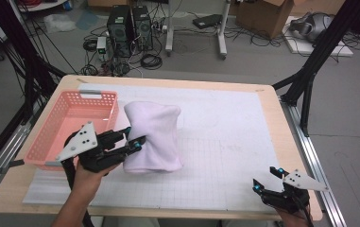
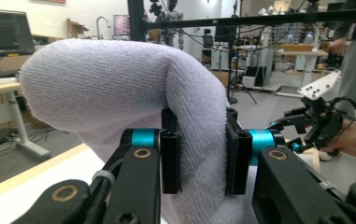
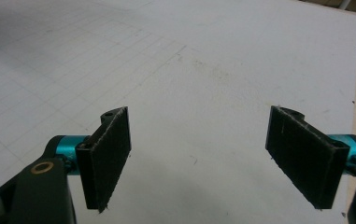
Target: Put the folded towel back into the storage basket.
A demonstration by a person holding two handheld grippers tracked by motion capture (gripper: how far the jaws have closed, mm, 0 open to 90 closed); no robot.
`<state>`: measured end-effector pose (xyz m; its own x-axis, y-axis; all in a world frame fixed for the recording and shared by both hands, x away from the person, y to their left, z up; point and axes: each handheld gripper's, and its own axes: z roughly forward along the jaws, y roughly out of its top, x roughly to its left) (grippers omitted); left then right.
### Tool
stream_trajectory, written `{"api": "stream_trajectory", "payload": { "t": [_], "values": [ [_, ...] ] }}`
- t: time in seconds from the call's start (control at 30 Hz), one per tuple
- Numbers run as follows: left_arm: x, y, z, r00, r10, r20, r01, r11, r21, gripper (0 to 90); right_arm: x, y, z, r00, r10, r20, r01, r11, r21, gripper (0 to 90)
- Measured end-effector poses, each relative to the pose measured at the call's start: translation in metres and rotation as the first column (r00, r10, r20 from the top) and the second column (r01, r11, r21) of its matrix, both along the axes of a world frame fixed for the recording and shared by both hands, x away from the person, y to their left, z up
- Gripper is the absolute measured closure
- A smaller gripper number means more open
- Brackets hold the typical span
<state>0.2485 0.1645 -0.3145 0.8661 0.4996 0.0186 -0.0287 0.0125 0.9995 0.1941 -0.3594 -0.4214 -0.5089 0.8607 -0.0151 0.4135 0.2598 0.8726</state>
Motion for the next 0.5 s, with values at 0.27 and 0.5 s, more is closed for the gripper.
{"api": "stream_trajectory", "payload": {
  "t": [0.27, 0.5],
  "values": [
    [0.000, 0.026, 0.008, 0.9989, 0.046, 0.004, -0.046, 0.9989, 0.002, 72.7, 0.001, 0.002, 0.000, 1.0000, 0.003, 0.005, -0.003, 1.000, -0.004, 21.3],
    [0.002, 0.049, 0.011, 0.9958, 0.091, 0.005, -0.091, 0.9958, -0.006, 72.6, 0.001, 0.002, 0.001, 1.0000, 0.003, 0.003, -0.003, 1.000, -0.002, 21.3]
  ]
}}
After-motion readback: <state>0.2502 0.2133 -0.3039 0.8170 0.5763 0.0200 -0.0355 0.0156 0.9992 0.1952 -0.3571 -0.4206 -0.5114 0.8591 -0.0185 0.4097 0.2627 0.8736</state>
